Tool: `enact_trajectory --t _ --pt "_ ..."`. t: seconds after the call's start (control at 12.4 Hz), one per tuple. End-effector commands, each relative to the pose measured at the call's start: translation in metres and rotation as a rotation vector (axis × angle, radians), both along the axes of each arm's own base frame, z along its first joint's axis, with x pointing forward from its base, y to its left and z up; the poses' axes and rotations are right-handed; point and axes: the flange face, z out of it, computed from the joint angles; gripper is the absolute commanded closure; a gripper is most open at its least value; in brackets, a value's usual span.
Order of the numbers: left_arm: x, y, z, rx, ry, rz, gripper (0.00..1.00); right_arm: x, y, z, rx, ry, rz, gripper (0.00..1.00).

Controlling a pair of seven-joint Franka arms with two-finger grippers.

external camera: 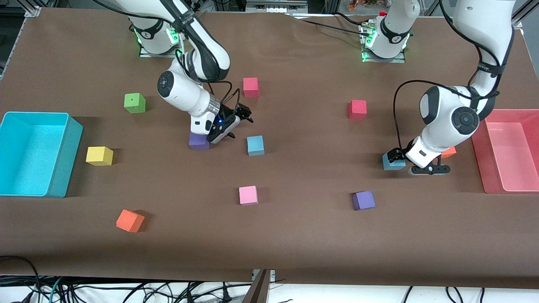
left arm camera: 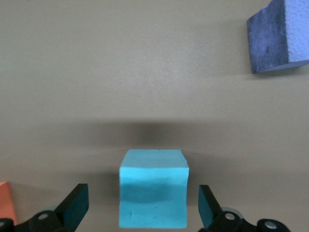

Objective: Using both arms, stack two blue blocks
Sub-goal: 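Set the cube down and open the right gripper while the left gripper reaches another cube, then grasp the second light blue cube with the left gripper and carry it over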

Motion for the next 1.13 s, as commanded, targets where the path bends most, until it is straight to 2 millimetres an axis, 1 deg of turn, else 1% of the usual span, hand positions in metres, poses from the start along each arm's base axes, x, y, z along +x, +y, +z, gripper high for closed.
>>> enact_trajectory --t 0.0,0.08,0.16,0.24,0.32,0.4,0.48,0.57,0.65,0.73,0.81,0.89,0.97,1.05 --pt "-0.001 -0.009 -0.012 -0.012 -0.001 -0.002 0.0 -0.015 0.003 -0.027 0.054 -0.087 0.019 0.0" --pt "-0.003 -0.013 -0.017 -0.011 0.01 -0.01 0.0 -0.018 -0.001 -0.037 0.078 -0.12 0.027 0.0" --pt "-0.003 -0.013 -0.021 -0.01 0.016 -0.01 0.0 -0.023 -0.004 -0.048 0.108 -0.155 0.043 0.0" --pt "-0.002 -0.013 -0.022 -0.011 0.007 -0.009 0.03 -0.029 -0.008 -0.061 0.134 -0.182 0.038 0.0" --pt "-0.006 -0.013 -0.028 -0.01 0.01 -0.011 0.25 -0.035 -0.009 -0.071 0.157 -0.213 0.037 0.0" --pt "-0.006 -0.013 -0.028 -0.01 0.007 -0.013 0.53 -0.04 -0.009 -0.077 0.173 -0.248 0.039 0.0" --pt "-0.006 -0.013 -0.028 -0.01 0.008 -0.015 0.78 -0.044 -0.007 -0.082 0.19 -0.265 0.048 0.0" --pt "-0.007 -0.013 -0.029 -0.009 0.012 -0.018 0.98 -0.044 -0.008 -0.085 0.2 -0.273 0.063 0.0" --pt "-0.006 -0.013 -0.025 -0.005 0.01 -0.035 1.0 -0.044 -0.008 -0.087 0.198 -0.278 0.071 0.0" --pt "-0.003 -0.014 -0.014 -0.004 -0.009 -0.044 1.0 -0.042 -0.007 -0.087 0.201 -0.279 0.069 0.0" --pt "0.0 -0.02 0.01 -0.009 -0.022 -0.05 1.0 -0.039 -0.007 -0.086 0.202 -0.284 0.065 0.0" --pt "0.005 -0.035 0.037 -0.02 -0.004 -0.061 1.0 -0.038 -0.006 -0.085 0.205 -0.287 0.063 0.0" --pt "0.012 -0.058 0.064 -0.037 0.009 -0.072 1.0 -0.034 -0.003 -0.081 0.211 -0.296 0.06 0.0" --pt "0.02 -0.082 0.089 -0.046 0.013 -0.058 1.0 -0.03 -0.007 -0.08 0.208 -0.303 0.053 0.0"
